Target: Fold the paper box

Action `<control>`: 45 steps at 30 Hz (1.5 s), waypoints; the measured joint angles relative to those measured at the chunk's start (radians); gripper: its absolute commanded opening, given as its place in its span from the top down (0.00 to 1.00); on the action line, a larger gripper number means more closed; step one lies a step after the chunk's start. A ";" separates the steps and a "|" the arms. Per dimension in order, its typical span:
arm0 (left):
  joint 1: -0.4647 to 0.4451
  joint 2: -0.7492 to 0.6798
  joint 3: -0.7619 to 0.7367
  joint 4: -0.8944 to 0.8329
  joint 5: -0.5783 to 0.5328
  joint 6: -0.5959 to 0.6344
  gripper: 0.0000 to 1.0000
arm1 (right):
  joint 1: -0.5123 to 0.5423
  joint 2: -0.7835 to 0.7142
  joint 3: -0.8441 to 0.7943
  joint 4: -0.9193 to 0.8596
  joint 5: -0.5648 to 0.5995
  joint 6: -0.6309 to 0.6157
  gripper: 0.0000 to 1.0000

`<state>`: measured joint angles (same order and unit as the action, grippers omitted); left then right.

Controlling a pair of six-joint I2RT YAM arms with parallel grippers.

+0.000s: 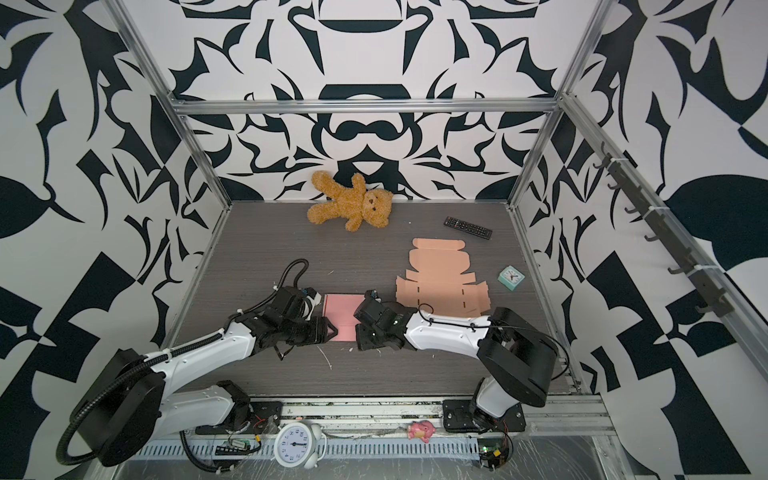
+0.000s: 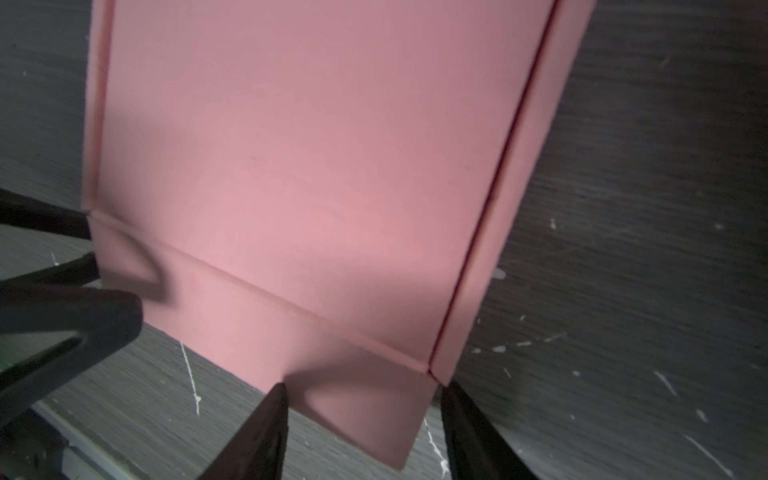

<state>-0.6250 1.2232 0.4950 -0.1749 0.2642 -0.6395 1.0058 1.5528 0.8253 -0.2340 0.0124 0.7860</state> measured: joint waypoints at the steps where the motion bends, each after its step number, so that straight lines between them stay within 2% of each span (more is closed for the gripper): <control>1: 0.000 0.002 -0.002 0.002 -0.002 0.000 0.37 | 0.000 0.000 0.000 0.000 0.002 -0.001 0.40; 21: -0.002 0.021 -0.019 0.014 -0.009 0.000 0.38 | 0.000 0.042 0.023 -0.008 0.024 -0.029 0.40; 34: 0.003 -0.106 -0.012 -0.122 -0.014 0.043 0.35 | 0.000 0.046 0.031 -0.014 0.034 -0.047 0.39; 41: 0.050 -0.120 0.092 -0.196 0.018 0.096 0.33 | 0.000 0.021 0.038 -0.066 0.053 -0.051 0.32; 45: 0.063 -0.063 0.198 -0.206 0.031 0.132 0.30 | 0.000 -0.025 0.038 -0.094 0.066 -0.050 0.31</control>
<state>-0.5625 1.1603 0.6926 -0.3809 0.2947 -0.5079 1.0058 1.5276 0.8635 -0.3283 0.0780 0.7357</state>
